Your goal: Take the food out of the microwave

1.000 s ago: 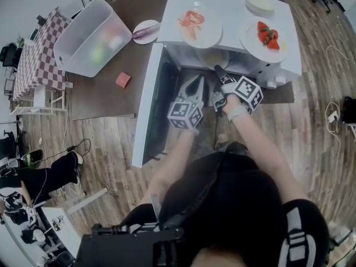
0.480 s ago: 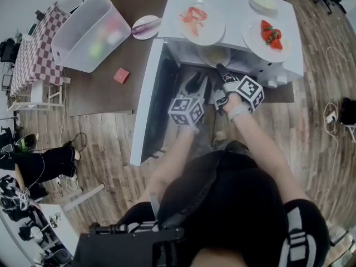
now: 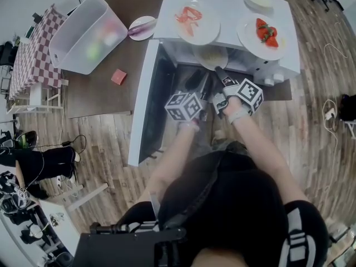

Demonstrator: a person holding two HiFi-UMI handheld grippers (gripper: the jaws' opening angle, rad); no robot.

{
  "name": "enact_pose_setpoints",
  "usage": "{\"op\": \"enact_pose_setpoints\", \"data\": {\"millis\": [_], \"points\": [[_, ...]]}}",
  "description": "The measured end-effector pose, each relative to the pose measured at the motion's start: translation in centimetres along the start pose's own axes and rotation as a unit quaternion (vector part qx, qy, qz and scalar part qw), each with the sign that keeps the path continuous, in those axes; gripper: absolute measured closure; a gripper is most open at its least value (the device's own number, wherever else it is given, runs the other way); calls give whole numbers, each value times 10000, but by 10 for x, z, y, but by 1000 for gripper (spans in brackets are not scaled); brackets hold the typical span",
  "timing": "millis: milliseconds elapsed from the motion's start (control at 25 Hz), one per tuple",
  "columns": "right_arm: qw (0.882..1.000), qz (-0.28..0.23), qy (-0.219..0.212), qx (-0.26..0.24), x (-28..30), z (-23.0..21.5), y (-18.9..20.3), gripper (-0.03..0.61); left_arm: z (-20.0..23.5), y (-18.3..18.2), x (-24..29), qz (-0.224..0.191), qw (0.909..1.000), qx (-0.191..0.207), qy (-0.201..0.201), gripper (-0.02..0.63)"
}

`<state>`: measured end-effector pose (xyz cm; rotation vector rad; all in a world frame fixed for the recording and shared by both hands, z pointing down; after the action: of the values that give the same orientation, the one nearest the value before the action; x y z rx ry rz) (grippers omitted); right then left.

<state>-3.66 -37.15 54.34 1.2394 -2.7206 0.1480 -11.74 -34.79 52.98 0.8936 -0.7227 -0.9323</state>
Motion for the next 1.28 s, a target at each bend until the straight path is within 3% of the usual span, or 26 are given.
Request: {"op": "enact_pose_setpoints", "data": {"millis": [520,600,840,1280], "points": [[9999,136,-25,-10,-21,-3,6,546,-11,15,5,-22,9935,-1097,311,446],[9998,174,-15,-27,-23,-3,8,546,-13,15,5,-52,9922,-1194,342,479],[9994,316,-33,-107,-30,-7,17,547,-17,22,5,-85,9856,-1632,439,494],[9987,442,145,-196,-37,-15,21,545,-17,29,2,-26,9810,-1887,455,523]]}}
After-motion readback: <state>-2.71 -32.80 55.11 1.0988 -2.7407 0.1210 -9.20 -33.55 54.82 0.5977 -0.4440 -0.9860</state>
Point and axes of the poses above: the fingertips, and each gripper's own axes: x forward along the fingers, z to its left, y out of its underside, the point moved 2 cm from there along -x, backward along the fingers, and after that the axes turned 10 degrees about x, right-handed, at the moved point
